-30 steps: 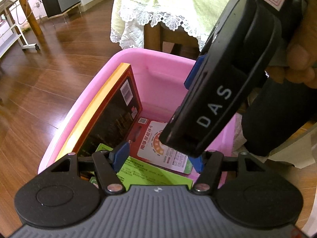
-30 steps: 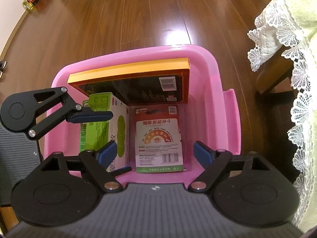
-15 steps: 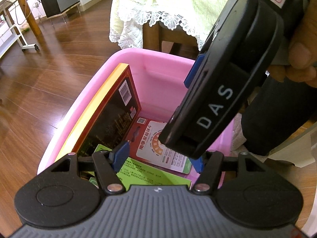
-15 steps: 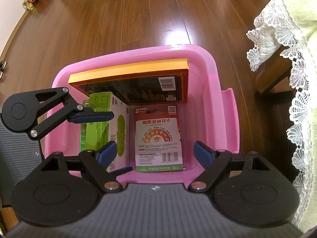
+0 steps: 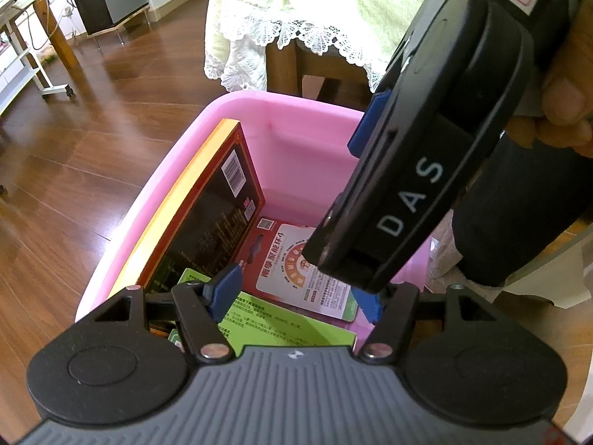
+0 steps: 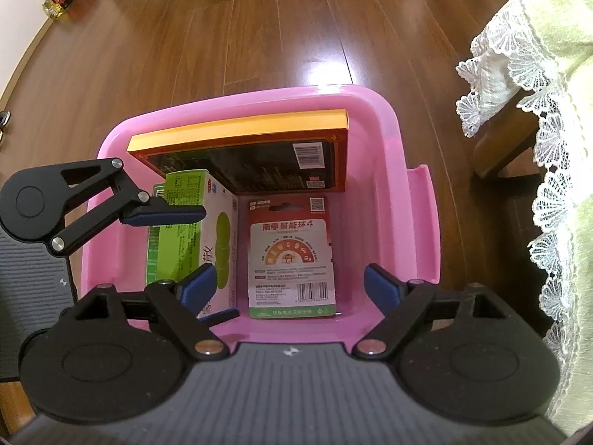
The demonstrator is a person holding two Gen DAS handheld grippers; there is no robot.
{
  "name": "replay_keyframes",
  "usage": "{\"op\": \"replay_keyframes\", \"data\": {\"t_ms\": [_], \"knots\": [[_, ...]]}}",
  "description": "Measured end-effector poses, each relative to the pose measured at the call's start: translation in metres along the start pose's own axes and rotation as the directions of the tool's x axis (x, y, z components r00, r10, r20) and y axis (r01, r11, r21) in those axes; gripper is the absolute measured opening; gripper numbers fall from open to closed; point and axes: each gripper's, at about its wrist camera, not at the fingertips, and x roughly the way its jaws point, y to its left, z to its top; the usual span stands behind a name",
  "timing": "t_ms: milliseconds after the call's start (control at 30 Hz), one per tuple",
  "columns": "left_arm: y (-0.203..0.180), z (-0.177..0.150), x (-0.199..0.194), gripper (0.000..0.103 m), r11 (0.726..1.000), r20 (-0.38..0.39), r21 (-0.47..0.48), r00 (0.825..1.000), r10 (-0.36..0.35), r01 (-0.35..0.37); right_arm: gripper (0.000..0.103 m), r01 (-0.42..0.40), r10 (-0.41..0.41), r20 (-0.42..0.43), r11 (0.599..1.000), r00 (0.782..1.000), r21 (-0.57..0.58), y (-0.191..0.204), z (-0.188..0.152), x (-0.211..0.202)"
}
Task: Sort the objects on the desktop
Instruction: 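Lift the open right gripper out of the pink tub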
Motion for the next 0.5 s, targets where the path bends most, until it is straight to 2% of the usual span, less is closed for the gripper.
{"op": "replay_keyframes", "data": {"t_ms": [300,500], "knots": [[-0.003,-0.003,-0.011,0.067,1.000,0.008,0.016,1.000,0.016,-0.016,0.085,0.003,-0.001,0.068,1.000,0.998,-0.029,0.002,-0.007,-0.017],[-0.004,0.004,-0.019,0.072,0.999,0.023,0.028,0.999,0.035,-0.035,0.085,0.023,-0.021,0.135,1.000,0.991,-0.011,-0.004,-0.011,-0.035]]}}
